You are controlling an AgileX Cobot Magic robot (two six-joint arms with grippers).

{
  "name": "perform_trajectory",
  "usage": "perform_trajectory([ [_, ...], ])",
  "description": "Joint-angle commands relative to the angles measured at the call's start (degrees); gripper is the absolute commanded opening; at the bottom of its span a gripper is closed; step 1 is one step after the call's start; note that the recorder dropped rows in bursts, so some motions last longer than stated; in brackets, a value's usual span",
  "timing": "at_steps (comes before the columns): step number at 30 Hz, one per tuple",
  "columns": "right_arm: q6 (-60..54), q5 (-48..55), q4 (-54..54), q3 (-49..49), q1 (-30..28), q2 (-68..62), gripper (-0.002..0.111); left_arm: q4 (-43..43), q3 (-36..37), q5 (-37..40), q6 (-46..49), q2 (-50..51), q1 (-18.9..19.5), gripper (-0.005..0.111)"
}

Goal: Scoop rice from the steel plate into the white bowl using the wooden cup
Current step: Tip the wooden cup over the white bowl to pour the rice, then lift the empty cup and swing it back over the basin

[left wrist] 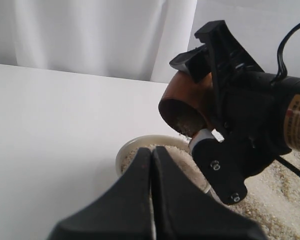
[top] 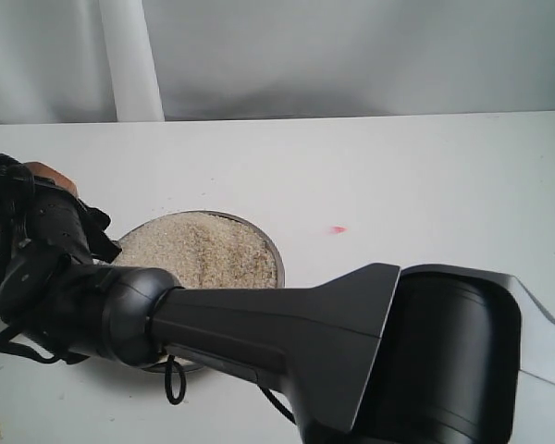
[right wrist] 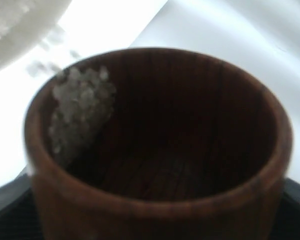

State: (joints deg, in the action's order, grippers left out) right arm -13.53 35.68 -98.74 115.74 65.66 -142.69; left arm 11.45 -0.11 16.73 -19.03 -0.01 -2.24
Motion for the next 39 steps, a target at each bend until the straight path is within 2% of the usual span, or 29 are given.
perform_trajectory([
  [1,2.27,-0.54,-1.21,3.05,-0.50,0.44,0.000,-0.04,0.11,-0.41,-0.25,0.01,-0.09,0.000],
  [28,-1.78,1.66,-1.21,1.35,-0.50,0.11,0.000,-0.04,0.11,-0.41,-0.25,0.01,-0.09,0.000],
  [31,3.36,2.22,-1.21,1.35,-0.50,0.36,0.000,-0.04,0.11,-0.41,-0.25,0.01,-0.09,0.000],
  [34,17.26,3.85,-1.21,1.35,-0.50,2.27,0.000,-0.04,0.11,-0.41,-0.25,0.01,-0.09,0.000],
  [36,22.67,2.45,5.17,1.35,-0.60,4.47,0.000,-0.04,0.11,-0.41,-0.25,0.01,-0.09,0.000],
  [39,22.78,-4.34,23.46,1.35,-1.96,9.34,0.000,-0.04,0.11,-0.41,-0.25,0.01,-0.09,0.000],
])
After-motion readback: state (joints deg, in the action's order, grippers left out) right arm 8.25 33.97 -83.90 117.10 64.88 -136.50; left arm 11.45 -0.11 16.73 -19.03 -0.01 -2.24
